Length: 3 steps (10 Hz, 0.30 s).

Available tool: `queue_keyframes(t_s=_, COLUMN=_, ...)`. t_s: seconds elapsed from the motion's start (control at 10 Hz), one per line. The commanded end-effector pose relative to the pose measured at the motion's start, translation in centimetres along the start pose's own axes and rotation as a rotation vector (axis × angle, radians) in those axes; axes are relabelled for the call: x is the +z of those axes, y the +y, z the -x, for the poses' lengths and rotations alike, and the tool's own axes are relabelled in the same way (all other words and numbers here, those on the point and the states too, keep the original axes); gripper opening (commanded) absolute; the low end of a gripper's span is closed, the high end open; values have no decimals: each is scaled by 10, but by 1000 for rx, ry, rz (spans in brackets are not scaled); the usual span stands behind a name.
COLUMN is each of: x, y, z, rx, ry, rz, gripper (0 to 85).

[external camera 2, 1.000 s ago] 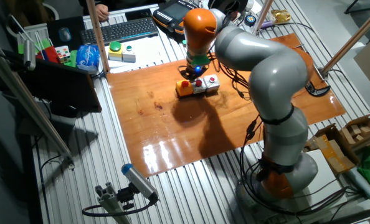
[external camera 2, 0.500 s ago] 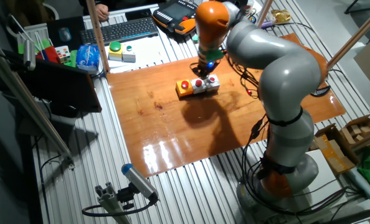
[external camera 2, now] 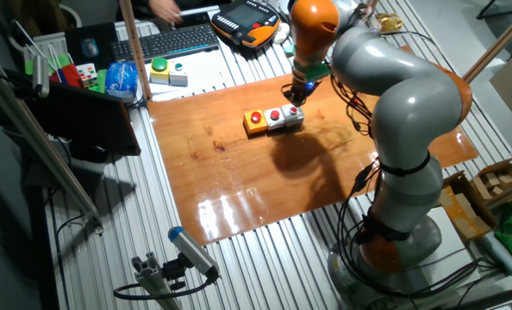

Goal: Press three buttons from left to right in sequence

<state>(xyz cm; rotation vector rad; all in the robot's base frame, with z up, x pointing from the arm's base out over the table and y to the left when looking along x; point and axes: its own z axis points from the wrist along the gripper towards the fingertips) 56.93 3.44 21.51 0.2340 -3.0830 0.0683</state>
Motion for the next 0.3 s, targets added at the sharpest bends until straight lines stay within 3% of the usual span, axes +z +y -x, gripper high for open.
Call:
queue_keyframes(t_s=0.0, x=-1, y=1, z=2, rx=0, ry=-5, rz=-1, gripper=7)
queue_keyframes(t_s=0.2, x=-3, y=6, z=4, rx=4, ry=-8, rz=-9, gripper=7)
